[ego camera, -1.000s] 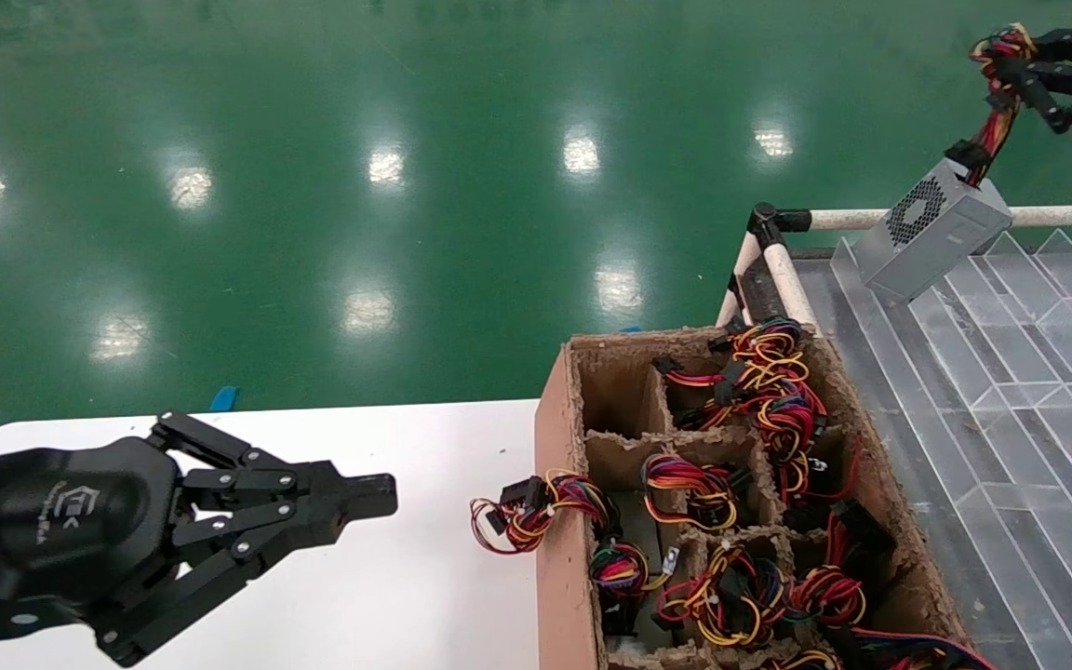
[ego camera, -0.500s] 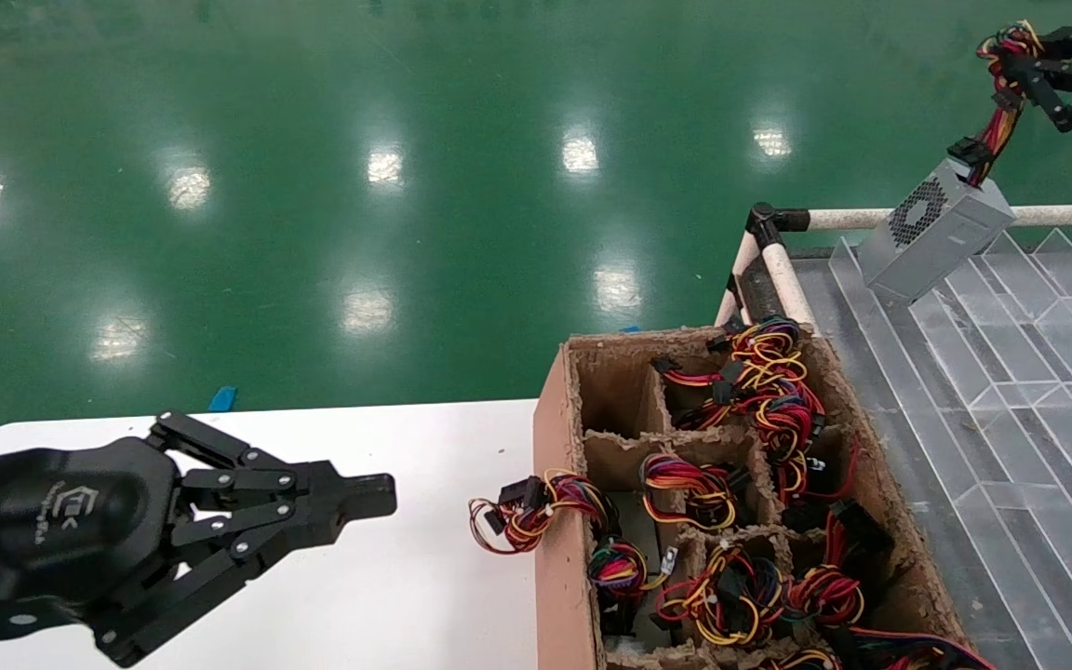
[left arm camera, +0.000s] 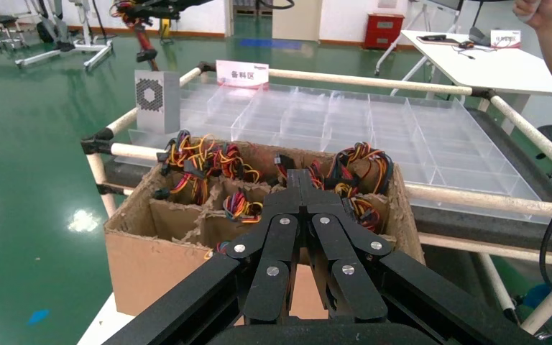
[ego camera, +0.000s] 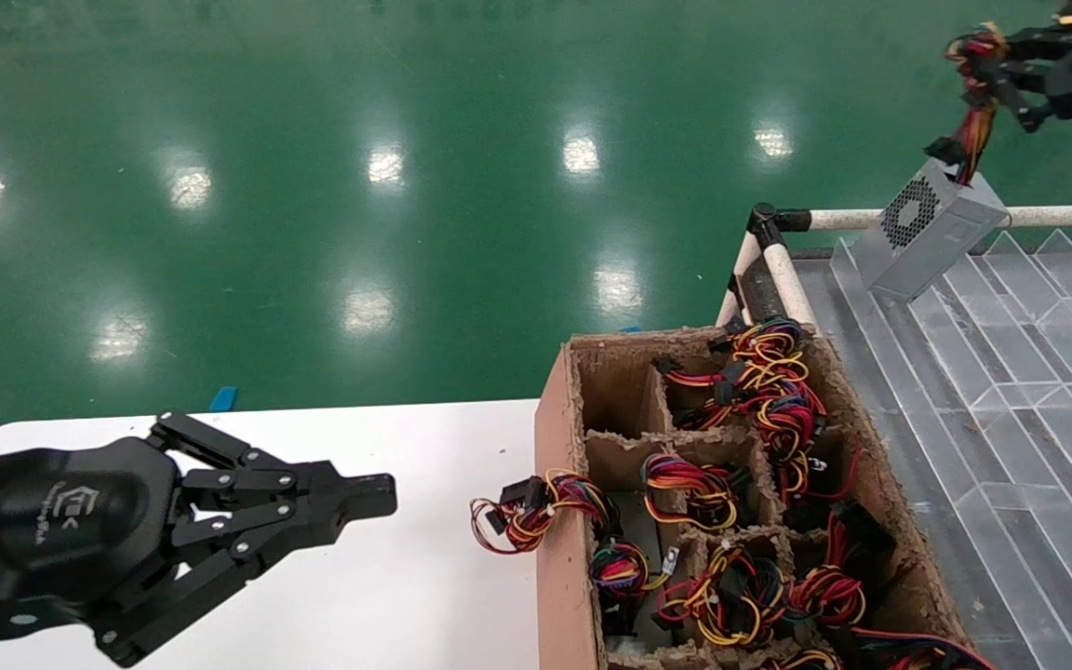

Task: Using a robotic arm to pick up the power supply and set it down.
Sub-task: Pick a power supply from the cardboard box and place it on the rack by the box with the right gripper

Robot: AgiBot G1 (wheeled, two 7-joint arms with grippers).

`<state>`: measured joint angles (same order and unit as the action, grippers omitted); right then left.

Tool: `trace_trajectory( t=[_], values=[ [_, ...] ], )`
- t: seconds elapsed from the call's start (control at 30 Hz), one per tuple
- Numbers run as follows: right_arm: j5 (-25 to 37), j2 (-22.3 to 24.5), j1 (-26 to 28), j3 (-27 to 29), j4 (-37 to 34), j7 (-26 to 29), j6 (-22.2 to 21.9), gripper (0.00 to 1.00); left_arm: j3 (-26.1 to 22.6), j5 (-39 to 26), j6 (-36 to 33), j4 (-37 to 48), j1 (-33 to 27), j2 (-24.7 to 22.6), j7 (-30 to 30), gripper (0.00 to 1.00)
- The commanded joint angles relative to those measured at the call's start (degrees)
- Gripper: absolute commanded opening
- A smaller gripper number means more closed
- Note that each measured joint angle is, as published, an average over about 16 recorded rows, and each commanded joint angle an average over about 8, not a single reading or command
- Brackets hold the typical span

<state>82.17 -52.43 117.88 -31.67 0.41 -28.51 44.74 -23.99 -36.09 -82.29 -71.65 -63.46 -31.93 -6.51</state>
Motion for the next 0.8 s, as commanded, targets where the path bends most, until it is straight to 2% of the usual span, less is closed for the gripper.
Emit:
trace_trajectory(
  t=[0.03, 0.43, 0.8],
  values=[
    [0.18, 0.25, 0.12, -0.12, 0.01, -0.31, -0.56, 0.0, 0.0, 0.0, 0.0, 0.0, 0.0, 0.0, 0.0, 0.0],
    [0.7, 1.98, 0.46, -0.47, -0.41, -1.07, -2.39, 0.0, 0.0, 0.0, 0.0, 0.0, 0.0, 0.0, 0.0, 0.0],
    [1.14, 0.36, -0.66, -0.77, -0.45, -1.09, -1.19, 0.0, 0.0, 0.0, 0.0, 0.0, 0.0, 0.0, 0.0, 0.0]
  ],
)
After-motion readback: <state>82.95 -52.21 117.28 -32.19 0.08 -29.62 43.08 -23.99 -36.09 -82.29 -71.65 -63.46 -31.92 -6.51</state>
